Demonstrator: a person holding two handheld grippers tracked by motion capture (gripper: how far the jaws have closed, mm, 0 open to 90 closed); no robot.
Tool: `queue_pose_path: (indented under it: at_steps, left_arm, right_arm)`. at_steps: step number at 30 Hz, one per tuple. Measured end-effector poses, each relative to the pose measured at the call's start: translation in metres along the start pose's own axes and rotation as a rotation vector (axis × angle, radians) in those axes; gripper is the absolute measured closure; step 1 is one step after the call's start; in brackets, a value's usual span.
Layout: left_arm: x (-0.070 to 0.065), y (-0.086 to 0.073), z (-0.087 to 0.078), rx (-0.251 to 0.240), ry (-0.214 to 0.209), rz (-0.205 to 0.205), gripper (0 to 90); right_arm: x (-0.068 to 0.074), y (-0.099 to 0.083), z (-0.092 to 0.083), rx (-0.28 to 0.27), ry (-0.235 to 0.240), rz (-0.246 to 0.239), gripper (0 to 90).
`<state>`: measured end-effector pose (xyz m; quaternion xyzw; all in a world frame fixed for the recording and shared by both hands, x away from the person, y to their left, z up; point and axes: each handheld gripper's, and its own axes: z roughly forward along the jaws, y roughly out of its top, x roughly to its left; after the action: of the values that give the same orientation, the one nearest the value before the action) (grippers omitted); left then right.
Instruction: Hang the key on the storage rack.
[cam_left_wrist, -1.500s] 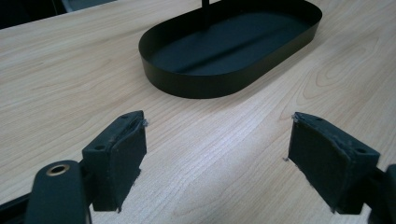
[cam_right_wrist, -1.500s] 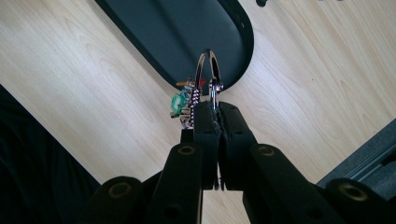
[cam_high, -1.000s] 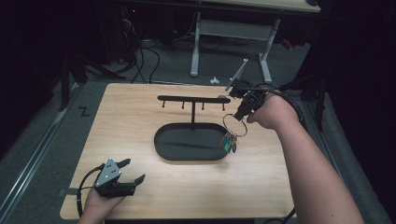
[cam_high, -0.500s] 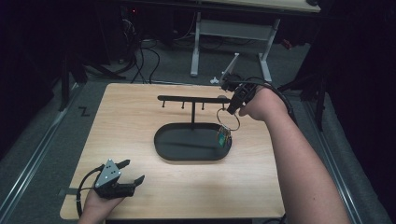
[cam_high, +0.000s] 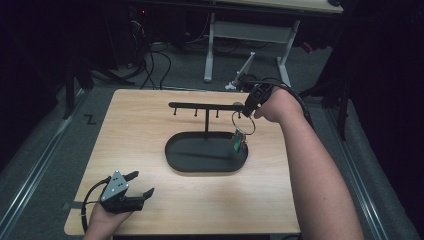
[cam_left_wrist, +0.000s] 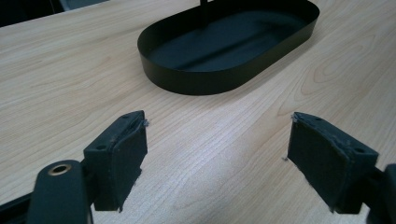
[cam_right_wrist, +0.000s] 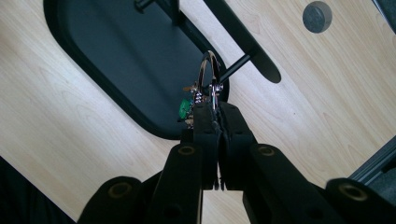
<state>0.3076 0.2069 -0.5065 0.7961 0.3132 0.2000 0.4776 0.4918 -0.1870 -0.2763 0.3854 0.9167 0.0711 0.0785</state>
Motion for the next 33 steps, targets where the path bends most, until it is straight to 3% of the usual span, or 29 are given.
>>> queue_pose_path:
  at_steps: [8, 12, 19, 28, 33]
  left_arm:
    - [0.0, 0.0, 0.0, -0.001, 0.0, 0.0, 20.3]
    - [0.0, -0.001, 0.0, 0.001, -0.002, -0.002, 20.3]
    - [0.0, -0.001, 0.0, 0.002, -0.007, -0.007, 20.3]
    - [0.0, -0.001, 0.001, 0.0, -0.014, -0.013, 20.3]
    - [0.0, -0.001, 0.001, -0.001, -0.013, -0.011, 20.3]
  right_arm:
    - [-0.011, 0.002, 0.006, -0.009, 0.011, 0.018, 87.5]
    - [-0.014, 0.0, 0.007, -0.018, 0.022, 0.055, 87.5]
    - [-0.021, 0.0, 0.016, -0.02, 0.044, 0.056, 87.4]
    - [-0.02, 0.005, 0.023, -0.051, 0.032, 0.068, 86.9]
    - [-0.018, 0.004, 0.021, -0.071, 0.013, 0.071, 81.2]
